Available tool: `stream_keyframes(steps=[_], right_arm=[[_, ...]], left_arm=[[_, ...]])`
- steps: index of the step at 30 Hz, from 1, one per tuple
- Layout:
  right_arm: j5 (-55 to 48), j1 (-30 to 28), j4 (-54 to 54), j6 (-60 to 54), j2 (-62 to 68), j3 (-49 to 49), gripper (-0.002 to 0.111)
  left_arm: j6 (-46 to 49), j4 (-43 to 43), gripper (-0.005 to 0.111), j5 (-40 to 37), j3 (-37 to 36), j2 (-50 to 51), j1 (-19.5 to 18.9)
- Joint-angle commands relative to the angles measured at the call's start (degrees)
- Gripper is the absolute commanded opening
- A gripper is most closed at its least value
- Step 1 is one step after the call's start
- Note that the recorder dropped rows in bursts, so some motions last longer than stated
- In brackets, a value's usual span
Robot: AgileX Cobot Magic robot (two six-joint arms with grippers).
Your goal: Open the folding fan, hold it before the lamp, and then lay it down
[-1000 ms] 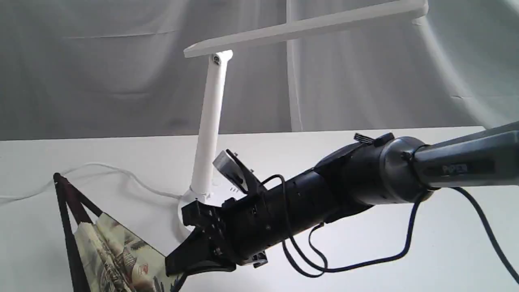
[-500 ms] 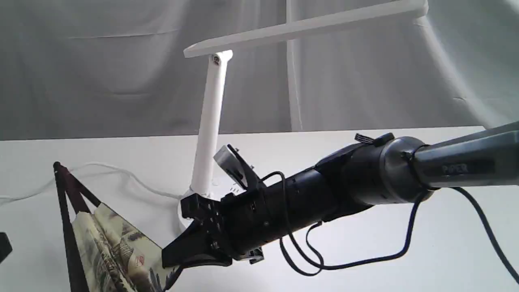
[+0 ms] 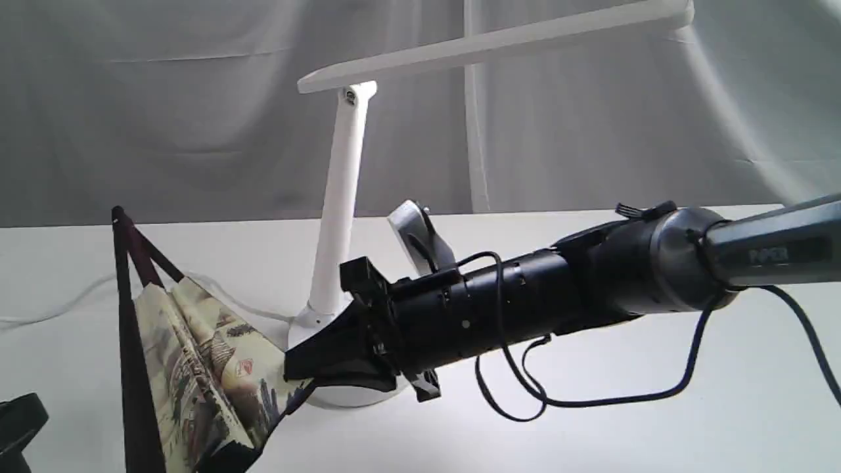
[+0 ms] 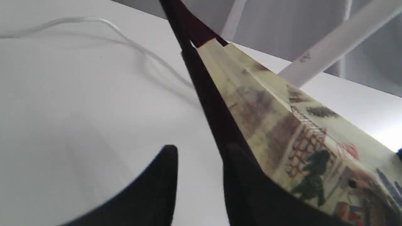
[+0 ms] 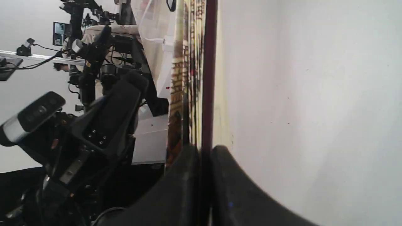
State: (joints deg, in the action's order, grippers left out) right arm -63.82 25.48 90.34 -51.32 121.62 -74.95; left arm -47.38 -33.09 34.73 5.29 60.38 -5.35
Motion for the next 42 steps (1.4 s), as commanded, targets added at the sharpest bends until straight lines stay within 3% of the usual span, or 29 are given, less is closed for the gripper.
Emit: stream_keyframes(steps=[1,10,16,22,29,35,42], right_arm=[[-3.19,-0.58,1.53,-0.88,-0.84,0.18,0.0],[-6.15,-1.73,1.81,-0.88,-0.84,0.18,0.0],[-6.15,-2.73,1.81,-0.71,-0.84,0.18,0.0],[-6.15,-2.73,1.69,-0.94,-0.84,0.18,0.0],[-6.15,-2.73,1.6,-1.34,-0.84,0.18,0.0],[-6.15,-2.73,1.1,-1.34,-0.84,0.18,0.0],[-6.15,-2.73,1.1,-1.34,-0.84,0.18,0.0]], left_arm=[[2.52,-2.15,0.032,5.76,-0.44,-0.09,0.28],[0.92,-2.44,0.034,7.07,-3.77,-0.09,0.28],[-0.23,-10.32,0.041,11.72,-3.77,-0.09,0.28],[-15.4,-9.51,0.042,5.64,-3.77,-0.09,0.28],[-39.37,-12.21,0.064,4.24,-3.63,-0.09,0.28],[-47.99,-12.45,0.067,6.97,-3.63,-0.09,0.28],[-53.06,-6.87,0.066,10.11,-3.63,0.06,0.28]])
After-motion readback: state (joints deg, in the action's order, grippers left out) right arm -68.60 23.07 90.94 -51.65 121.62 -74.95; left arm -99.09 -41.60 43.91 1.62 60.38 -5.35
